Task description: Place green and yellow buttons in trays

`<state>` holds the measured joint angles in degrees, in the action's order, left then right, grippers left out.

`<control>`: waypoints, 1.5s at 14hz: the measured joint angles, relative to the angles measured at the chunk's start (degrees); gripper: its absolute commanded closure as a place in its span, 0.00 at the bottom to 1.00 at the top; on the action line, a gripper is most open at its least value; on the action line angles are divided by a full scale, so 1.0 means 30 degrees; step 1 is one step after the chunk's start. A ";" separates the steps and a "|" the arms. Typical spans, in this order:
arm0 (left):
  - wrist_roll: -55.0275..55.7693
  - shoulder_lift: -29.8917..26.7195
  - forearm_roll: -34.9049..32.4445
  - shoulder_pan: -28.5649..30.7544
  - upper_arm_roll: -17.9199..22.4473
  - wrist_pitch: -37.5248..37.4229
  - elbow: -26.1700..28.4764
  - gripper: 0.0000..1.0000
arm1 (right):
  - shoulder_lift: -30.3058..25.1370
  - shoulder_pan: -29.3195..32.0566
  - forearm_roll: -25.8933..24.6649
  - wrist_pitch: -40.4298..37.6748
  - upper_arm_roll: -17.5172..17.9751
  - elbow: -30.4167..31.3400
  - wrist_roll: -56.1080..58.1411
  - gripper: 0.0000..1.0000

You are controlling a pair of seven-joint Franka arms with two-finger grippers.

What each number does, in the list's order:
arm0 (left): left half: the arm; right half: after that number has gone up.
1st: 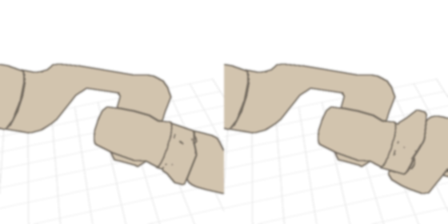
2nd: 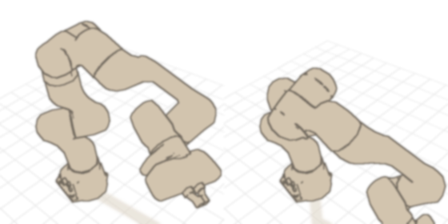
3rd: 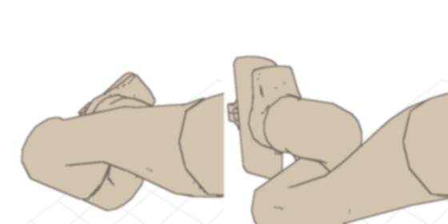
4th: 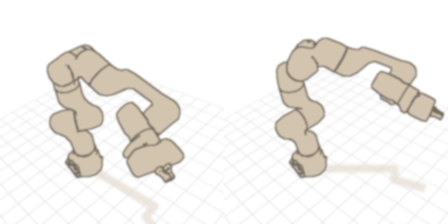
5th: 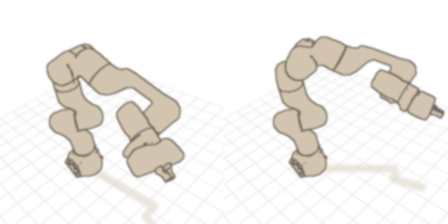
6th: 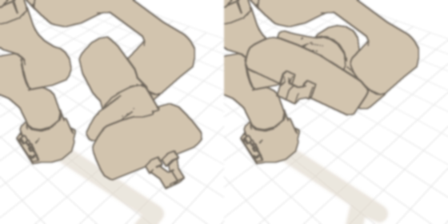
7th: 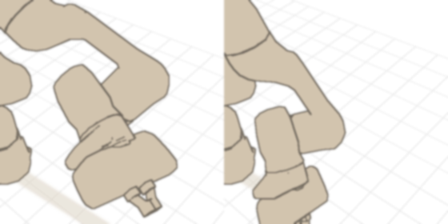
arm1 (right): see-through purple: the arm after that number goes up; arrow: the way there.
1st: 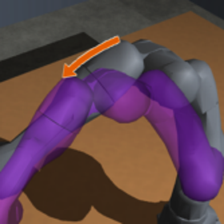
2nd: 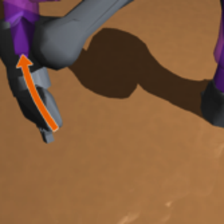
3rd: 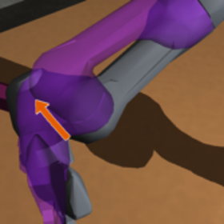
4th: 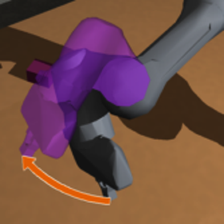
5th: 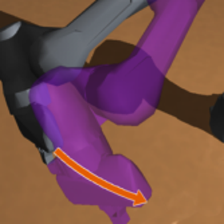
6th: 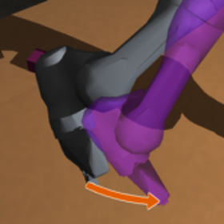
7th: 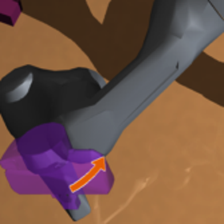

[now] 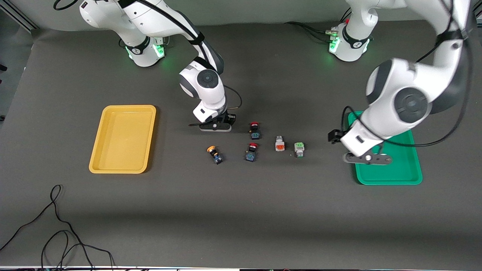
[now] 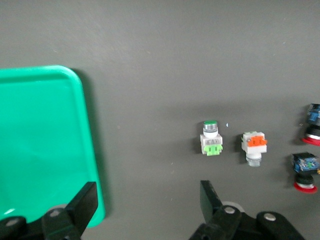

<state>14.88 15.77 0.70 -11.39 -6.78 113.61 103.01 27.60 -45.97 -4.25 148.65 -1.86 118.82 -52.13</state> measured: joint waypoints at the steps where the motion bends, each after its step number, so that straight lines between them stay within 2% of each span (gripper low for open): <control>1: 0.0755 0.0224 0.0015 -0.0367 -0.0011 0.0934 0.0726 0.06 | -0.0281 0.0003 -0.0027 -0.1029 -0.0008 -0.0445 0.0001 0.62; 4: 0.3343 0.1313 0.0016 -0.1758 -0.0041 0.3907 0.2039 0.06 | -0.1896 0.0077 -0.0059 -0.6299 -0.0075 -0.2745 0.0502 0.62; 6: 0.3798 0.2276 0.0016 -0.2182 -0.0043 0.6203 0.2888 0.06 | -0.2986 0.0494 -0.0026 -0.9536 -0.0178 -0.4447 0.1606 0.62; 8: 0.3936 0.3366 0.0016 -0.2452 -0.0042 0.8652 0.3831 0.06 | -0.3796 0.1596 0.0185 -1.1405 -0.0270 -0.5398 0.3835 0.62; 10: 0.4310 0.4411 0.0016 -0.2785 -0.0043 1.0283 0.4302 0.04 | -0.4435 0.3235 0.0319 -1.2200 -0.0695 -0.5565 0.6931 0.62; 12: 0.4776 0.5045 0.0016 -0.3166 -0.0045 1.0857 0.4318 0.02 | -0.4851 0.4406 0.0397 -1.2722 -0.1926 -0.5561 0.9887 0.62; 13: 0.4887 0.5156 0.0016 -0.3332 -0.0047 1.0884 0.4317 0.05 | -0.5006 0.4595 0.0432 -1.2851 -0.2861 -0.5526 1.1345 0.62; 14: 0.4987 0.5210 0.0016 -0.3431 -0.0047 1.0885 0.4315 0.13 | -0.5160 0.4627 0.0473 -1.2877 -0.3909 -0.5403 1.2790 0.62; 17: 0.5056 0.5291 0.0015 -0.3452 0.0012 1.0885 0.4321 0.18 | -0.5522 0.4608 0.0536 -1.2852 -0.7249 -0.4596 1.7138 0.62; 18: 0.5060 0.5296 0.0016 -0.3449 0.0051 1.0884 0.4323 0.51 | -0.5589 0.4626 0.0595 -1.2783 -0.8417 -0.4241 1.8562 0.62; 19: 0.5068 0.5296 0.0016 -0.3448 0.0093 1.0883 0.4323 1.00 | -0.5631 0.4655 0.0789 -1.2503 -0.9513 -0.3804 1.9878 0.62; 21: 0.5126 0.5238 0.0015 -0.3439 0.0171 1.0866 0.4303 1.00 | -0.5661 0.4690 0.1619 -1.0530 -1.1338 -0.2197 2.2260 0.62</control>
<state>30.26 31.49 0.74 -21.70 -6.27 146.21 115.92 10.62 -31.90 0.61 117.06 -35.87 112.23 14.65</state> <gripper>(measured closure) 0.357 0.599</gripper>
